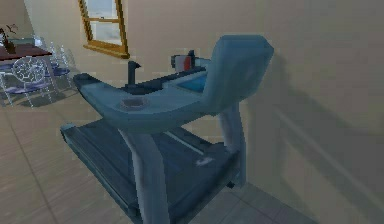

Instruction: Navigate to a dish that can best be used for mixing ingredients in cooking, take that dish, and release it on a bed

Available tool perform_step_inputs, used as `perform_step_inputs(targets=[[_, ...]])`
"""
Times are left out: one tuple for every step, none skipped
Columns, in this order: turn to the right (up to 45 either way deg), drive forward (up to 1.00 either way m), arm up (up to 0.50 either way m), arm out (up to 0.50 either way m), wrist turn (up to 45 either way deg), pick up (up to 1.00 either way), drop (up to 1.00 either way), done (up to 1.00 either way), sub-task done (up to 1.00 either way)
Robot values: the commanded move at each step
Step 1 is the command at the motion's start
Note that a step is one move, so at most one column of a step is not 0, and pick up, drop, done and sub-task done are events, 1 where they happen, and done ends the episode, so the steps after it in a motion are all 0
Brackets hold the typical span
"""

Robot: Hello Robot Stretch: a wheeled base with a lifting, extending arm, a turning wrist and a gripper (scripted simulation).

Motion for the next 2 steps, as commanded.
perform_step_inputs(targets=[[0.0, 0.0, 0.0, -0.24, 0.0, 0.0, 0.0, 0.0, 0.0], [-45.0, 0.0, 0.0, 0.0, 0.0, 0.0, 0.0, 0.0, 0.0]])
